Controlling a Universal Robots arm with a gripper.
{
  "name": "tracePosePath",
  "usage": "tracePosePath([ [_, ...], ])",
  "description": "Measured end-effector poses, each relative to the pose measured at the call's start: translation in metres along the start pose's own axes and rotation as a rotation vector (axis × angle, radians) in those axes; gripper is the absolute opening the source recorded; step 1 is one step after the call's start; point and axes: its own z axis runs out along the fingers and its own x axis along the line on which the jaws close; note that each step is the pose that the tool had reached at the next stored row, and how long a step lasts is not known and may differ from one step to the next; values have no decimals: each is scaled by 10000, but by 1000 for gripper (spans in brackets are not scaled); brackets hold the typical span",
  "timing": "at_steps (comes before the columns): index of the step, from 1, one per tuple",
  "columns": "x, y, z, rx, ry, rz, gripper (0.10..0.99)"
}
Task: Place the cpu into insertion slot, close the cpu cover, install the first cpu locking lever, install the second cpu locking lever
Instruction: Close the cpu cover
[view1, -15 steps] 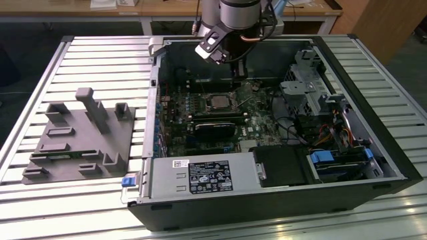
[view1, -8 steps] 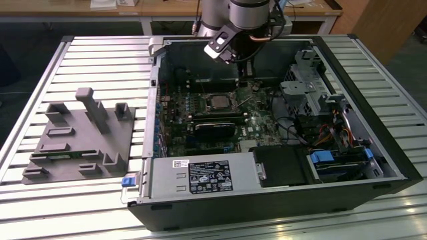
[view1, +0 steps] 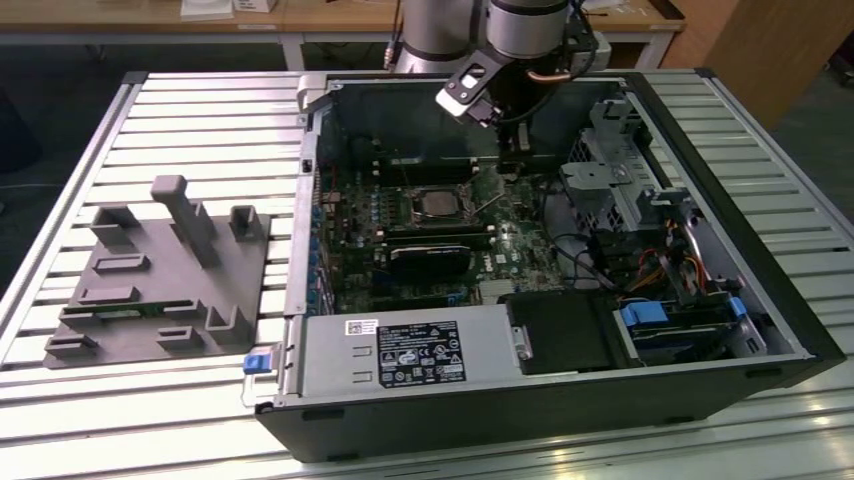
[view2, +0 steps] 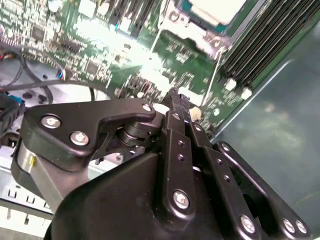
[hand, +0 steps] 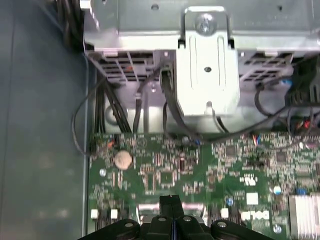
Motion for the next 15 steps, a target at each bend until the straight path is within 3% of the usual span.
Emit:
tracePosePath([
  [7,6,172,31,34,1,-1,106],
  [15,8,260,150,275,-5,2,106],
])
